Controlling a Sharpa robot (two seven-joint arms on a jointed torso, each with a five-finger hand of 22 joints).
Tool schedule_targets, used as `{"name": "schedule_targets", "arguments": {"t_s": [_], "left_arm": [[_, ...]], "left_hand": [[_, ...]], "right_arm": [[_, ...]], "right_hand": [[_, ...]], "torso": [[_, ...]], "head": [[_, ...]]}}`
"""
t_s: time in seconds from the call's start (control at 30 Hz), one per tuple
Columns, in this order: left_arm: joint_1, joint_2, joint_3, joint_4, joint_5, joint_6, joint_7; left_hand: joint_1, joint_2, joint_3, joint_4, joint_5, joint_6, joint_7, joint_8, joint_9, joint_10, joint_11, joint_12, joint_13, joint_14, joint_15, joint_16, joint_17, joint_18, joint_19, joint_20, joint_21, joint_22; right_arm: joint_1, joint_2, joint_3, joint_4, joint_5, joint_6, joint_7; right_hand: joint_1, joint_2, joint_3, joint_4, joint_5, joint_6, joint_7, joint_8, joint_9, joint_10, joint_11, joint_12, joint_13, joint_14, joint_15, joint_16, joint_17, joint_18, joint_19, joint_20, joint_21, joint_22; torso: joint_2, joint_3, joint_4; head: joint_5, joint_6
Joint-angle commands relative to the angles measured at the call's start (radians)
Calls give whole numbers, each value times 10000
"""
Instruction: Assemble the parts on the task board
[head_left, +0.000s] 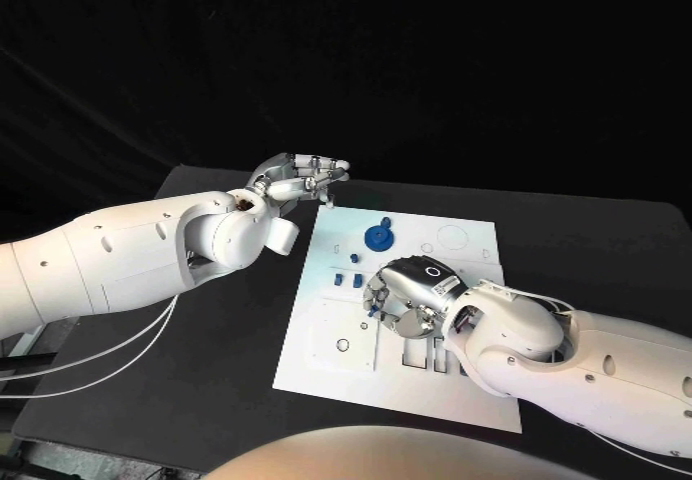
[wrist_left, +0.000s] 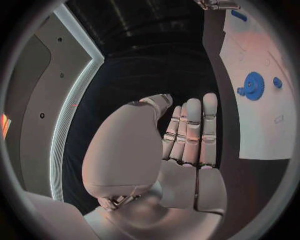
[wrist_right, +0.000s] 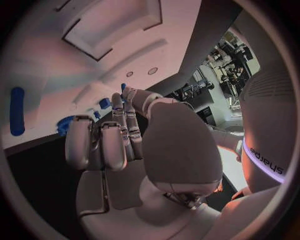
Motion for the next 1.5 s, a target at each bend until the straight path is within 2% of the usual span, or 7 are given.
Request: {"name": "schedule_targets", "arguments": {"t_s": [0.03,0.17,0.7,1.43,1.5], "left_arm": [[4,29,4,-6,44,49,135],[4,35,4,-31,42,77,132],[4,35,5,-56,33,126,106],[5,4,5,-46,26,164,97],[5,0,5,-41,25,172,95]], "left_hand": [[-57,39,103,-16,52,-91,9,-16,20,-76,-1,-33,-11,-12,91,-71,-11,143,33,43,23,-9],[-63,37,113,-26,58,-95,13,-13,23,-84,1,-29,-12,-15,93,-73,-11,144,32,44,23,-9],[-94,21,181,-87,89,-122,27,0,40,-121,14,-5,-15,-30,103,-88,-8,144,22,52,25,-5],[-110,14,184,-90,86,-127,30,1,42,-127,16,-1,-15,-31,106,-89,-7,143,20,54,25,-4],[-128,7,190,-96,82,-134,32,3,45,-137,19,4,-16,-32,109,-90,-6,143,18,57,24,-4]], "right_arm": [[-34,37,-6,-48,-39,113,90],[-83,71,-9,-85,-40,99,109],[-349,214,-23,-106,-9,97,179],[-408,319,-29,-289,-122,425,-154],[-413,351,-30,-300,-249,527,-209]], "right_hand": [[17,87,194,-182,33,-64,2,66,9,582,-539,16,451,355,-83,21,3,-139,-12,-2,-25,172],[5,87,199,-190,31,-70,4,67,15,581,-537,11,456,359,-81,31,19,-144,1,-1,-8,191],[-3,87,202,-196,29,-71,5,69,21,582,-537,9,459,360,-80,35,21,-143,-3,0,-12,188],[-39,89,212,-216,25,-79,8,76,41,584,-535,-1,472,352,-77,17,-27,-123,-57,2,-74,127],[-48,92,216,-222,25,-84,9,76,46,581,-533,-5,474,349,-76,11,-42,-117,-75,3,-96,106]], "torso": [[10,6,11],[14,1,20],[5,-5,13],[11,1,16],[9,-3,17]], "head": [[47,-31],[82,-84],[145,-117],[140,-103],[132,-135]]}}
